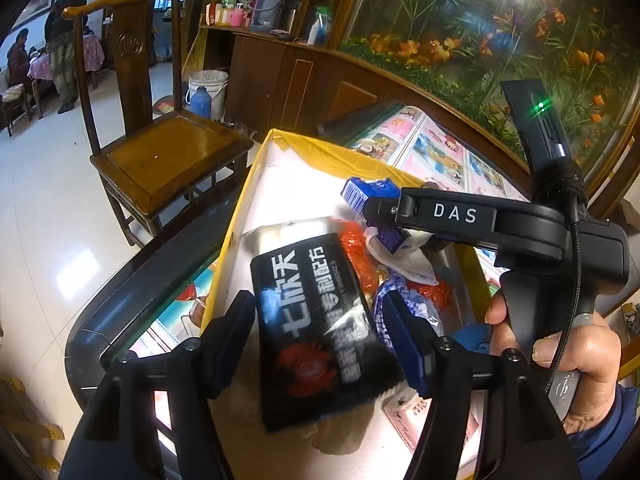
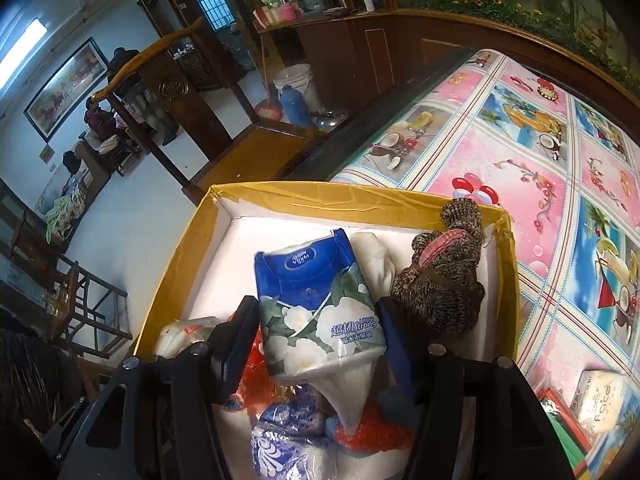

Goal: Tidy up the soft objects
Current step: 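Open right tool over tray while left tool releases black snack bag there, then move both tools back over the table toward the remaining packs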

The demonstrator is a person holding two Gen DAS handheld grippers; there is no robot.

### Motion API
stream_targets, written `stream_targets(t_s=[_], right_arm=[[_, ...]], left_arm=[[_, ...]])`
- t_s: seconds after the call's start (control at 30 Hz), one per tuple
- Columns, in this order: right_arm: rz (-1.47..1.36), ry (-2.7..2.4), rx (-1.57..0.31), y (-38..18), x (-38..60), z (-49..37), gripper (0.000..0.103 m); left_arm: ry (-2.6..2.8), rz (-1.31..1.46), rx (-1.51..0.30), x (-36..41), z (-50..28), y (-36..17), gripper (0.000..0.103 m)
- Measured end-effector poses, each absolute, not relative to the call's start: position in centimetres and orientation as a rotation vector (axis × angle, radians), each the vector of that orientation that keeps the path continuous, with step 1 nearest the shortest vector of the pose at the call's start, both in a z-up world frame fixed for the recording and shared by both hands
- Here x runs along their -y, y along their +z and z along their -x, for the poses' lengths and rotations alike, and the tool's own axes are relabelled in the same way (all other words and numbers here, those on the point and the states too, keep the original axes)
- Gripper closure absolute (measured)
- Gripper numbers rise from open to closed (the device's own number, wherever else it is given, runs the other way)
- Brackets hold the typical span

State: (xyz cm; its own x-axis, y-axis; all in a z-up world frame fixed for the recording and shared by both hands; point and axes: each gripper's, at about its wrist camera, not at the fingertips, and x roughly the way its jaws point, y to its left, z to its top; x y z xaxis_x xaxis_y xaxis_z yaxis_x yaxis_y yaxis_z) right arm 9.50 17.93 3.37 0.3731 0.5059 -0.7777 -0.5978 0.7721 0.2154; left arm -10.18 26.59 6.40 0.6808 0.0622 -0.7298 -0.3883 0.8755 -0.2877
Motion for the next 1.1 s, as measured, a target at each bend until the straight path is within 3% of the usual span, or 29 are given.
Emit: stream_targets(t_s=[0.17,0.73,1.1], right_arm=[[0.095,0.716,-0.913,4.8,-17.0,-8.3,0.028],[-0.013,0.780,-0.847,7.5,-9.4,-3.4,0.028],[-0.115,0.779,-0.774,7.5,1.9,0.1,0.027]], left_arm=[[0.248,0.461,-0.766,-26.5,10.7,7.0,0.033],[0.238,0.451,-0.707,-24.4,13.4,8.9,0.031],[0.216,0.397,-0.693,-21.4,14.4,9.9,0.031]])
